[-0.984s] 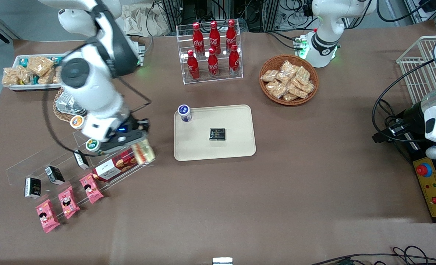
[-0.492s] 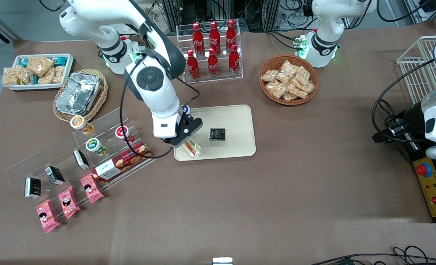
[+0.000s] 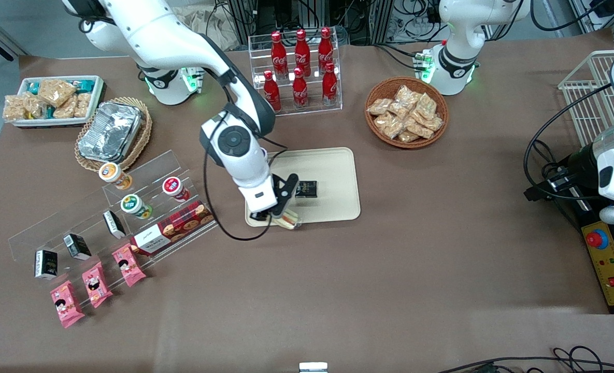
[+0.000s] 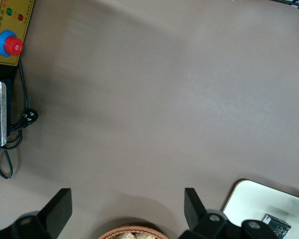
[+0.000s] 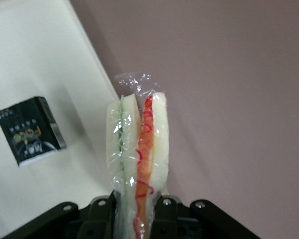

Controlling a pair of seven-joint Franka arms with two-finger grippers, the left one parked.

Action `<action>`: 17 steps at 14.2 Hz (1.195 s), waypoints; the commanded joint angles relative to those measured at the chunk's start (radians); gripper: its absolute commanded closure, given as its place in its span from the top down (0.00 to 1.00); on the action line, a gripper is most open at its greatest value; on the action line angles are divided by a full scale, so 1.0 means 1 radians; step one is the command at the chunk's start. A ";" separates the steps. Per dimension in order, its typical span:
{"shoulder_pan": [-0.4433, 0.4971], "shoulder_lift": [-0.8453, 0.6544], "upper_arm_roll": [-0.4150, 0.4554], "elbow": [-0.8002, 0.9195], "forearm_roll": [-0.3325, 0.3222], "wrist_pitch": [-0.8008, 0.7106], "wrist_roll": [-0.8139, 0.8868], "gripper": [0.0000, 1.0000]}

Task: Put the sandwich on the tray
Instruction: 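Lower the sandwich onto the tray beside the black box and open the right gripper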

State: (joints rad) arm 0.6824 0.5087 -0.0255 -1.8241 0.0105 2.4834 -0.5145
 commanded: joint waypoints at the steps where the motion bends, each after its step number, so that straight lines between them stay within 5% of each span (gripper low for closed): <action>1: 0.071 0.076 -0.001 0.031 -0.018 0.069 -0.025 0.00; 7: 0.103 0.194 0.001 0.097 -0.110 0.121 -0.206 0.00; 8: 0.103 0.192 0.001 0.098 -0.110 0.120 -0.207 0.34; 9: 0.103 0.192 0.001 0.100 -0.110 0.120 -0.205 0.98; 14: 0.079 0.118 0.001 0.080 -0.093 0.082 -0.113 0.99; 17: 0.066 0.012 0.001 0.078 -0.093 -0.123 0.021 0.99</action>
State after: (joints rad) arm 0.7568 0.6114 -0.0310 -1.7351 -0.0689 2.4869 -0.5896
